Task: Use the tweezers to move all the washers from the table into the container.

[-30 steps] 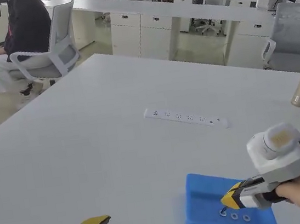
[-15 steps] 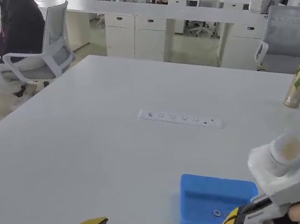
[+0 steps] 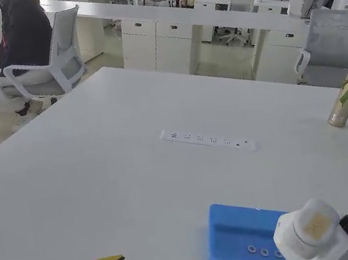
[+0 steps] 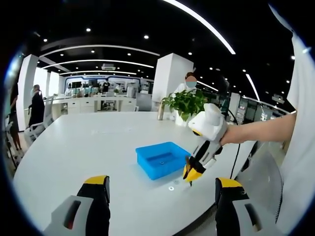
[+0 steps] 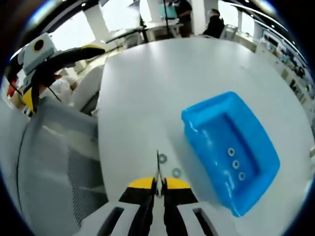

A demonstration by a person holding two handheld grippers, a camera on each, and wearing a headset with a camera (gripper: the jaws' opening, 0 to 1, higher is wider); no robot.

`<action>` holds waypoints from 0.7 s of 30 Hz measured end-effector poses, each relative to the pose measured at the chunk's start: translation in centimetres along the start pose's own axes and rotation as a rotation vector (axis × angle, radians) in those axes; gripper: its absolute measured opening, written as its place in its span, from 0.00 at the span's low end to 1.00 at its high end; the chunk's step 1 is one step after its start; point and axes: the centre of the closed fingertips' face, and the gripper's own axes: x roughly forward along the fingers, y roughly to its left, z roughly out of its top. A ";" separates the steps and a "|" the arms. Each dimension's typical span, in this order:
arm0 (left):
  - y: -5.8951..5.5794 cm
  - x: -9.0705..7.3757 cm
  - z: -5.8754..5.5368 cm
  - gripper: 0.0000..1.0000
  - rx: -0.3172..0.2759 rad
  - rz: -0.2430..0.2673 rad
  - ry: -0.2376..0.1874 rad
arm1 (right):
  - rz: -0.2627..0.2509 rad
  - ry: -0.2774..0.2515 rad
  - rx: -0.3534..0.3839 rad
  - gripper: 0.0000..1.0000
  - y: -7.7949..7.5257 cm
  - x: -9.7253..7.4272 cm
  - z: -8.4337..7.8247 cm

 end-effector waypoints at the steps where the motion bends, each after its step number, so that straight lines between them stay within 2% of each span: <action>1: 0.0 0.0 0.0 0.90 0.002 0.000 0.001 | -0.022 -0.062 -0.002 0.03 0.2 0.1 0.5; 2: -0.1 0.0 0.0 0.90 0.003 -0.001 0.001 | -0.044 -0.080 -0.001 0.02 -0.3 0.0 0.2; 3: -0.1 0.0 0.1 0.90 0.003 0.000 0.000 | -0.066 -0.131 -0.018 0.03 -0.7 -0.1 0.3; 4: -0.1 0.0 0.1 0.90 0.003 -0.001 0.000 | -0.075 -0.158 -0.020 0.03 -0.7 -0.1 0.2; 8: -0.5 0.2 -0.2 0.90 0.014 -0.017 0.014 | -0.119 -0.260 0.045 0.04 -1.5 -0.8 -0.1; 12: -0.8 0.4 0.0 0.90 0.022 -0.028 0.011 | -0.126 -0.270 0.086 0.04 -2.0 -1.2 0.0; 16: -0.8 0.5 0.0 0.89 0.029 -0.028 0.012 | -0.143 -0.268 0.110 0.03 -3.7 -1.1 0.6; 18: -0.7 0.5 0.1 0.89 0.029 -0.027 0.010 | -0.131 -0.255 0.157 0.02 -3.6 -0.8 1.0; 20: -0.7 0.4 0.1 0.89 0.026 -0.026 0.007 | -0.120 -0.250 0.165 0.01 -3.7 -0.9 1.4; 21: -0.6 0.2 0.0 0.89 0.026 -0.022 0.007 | -0.116 -0.233 0.155 0.01 -3.3 -1.0 1.5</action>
